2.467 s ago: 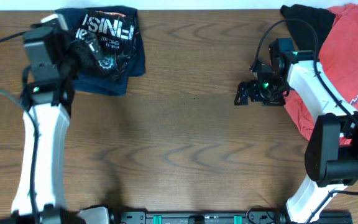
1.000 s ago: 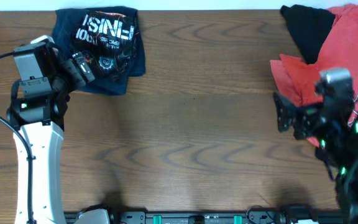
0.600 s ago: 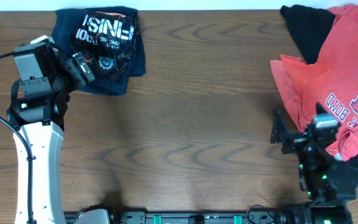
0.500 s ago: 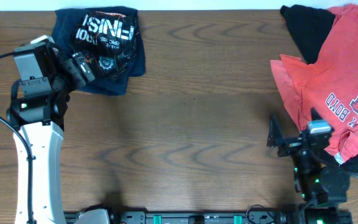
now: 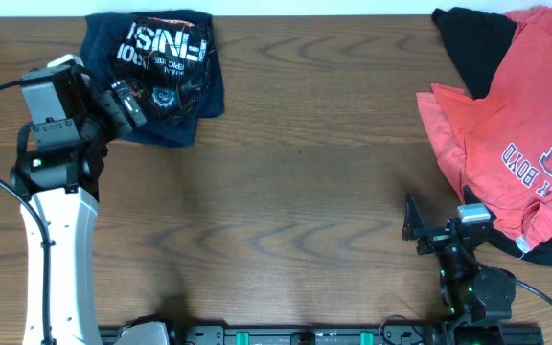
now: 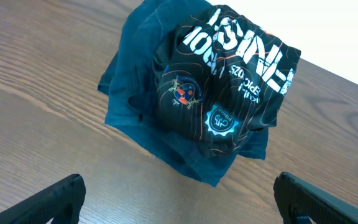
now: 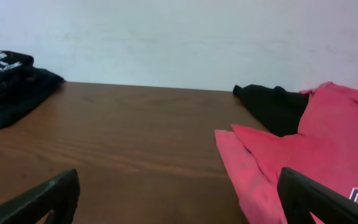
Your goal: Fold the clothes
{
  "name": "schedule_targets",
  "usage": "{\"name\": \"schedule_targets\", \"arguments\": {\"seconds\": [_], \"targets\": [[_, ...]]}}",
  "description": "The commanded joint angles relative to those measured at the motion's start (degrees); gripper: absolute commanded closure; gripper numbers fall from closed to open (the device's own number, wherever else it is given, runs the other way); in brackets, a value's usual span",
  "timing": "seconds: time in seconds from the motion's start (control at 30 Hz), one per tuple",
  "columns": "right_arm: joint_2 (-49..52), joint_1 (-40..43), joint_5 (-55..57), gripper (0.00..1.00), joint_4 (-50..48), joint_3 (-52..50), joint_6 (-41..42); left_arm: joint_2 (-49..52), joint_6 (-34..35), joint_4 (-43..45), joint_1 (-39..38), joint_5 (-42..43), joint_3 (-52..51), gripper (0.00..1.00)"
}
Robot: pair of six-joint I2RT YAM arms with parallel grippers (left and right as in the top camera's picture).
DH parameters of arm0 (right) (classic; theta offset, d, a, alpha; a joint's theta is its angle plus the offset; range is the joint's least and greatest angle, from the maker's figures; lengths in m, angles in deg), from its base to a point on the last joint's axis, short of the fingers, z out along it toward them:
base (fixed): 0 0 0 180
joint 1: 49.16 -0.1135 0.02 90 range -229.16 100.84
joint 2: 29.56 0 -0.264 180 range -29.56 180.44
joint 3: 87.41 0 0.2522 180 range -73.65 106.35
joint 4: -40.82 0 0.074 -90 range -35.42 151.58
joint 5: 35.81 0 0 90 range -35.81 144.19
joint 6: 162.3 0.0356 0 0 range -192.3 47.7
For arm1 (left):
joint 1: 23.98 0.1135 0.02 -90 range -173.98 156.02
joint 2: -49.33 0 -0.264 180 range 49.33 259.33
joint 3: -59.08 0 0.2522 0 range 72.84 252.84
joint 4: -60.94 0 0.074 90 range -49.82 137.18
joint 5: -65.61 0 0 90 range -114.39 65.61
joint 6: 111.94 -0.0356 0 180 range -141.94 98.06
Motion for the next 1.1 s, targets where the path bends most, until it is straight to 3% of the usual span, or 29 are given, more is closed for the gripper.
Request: {"name": "schedule_targets", "arguments": {"seconds": [0.0, 0.77, 1.07], "targets": [[-0.5, 0.0, 0.5, 0.01, 0.5, -0.2, 0.8, 0.3, -1.0, 0.0, 0.1, -0.7, 0.6, 0.02], [-0.5, 0.1, 0.5, 0.01, 0.5, -0.2, 0.8, 0.1, -1.0, -0.3, 0.1, -0.7, 0.5, 0.02], [-0.5, 0.1, 0.5, 0.01, 0.5, -0.2, 0.8, -8.5, -1.0, -2.3, -1.2, -0.7, -0.5, 0.02]]}}
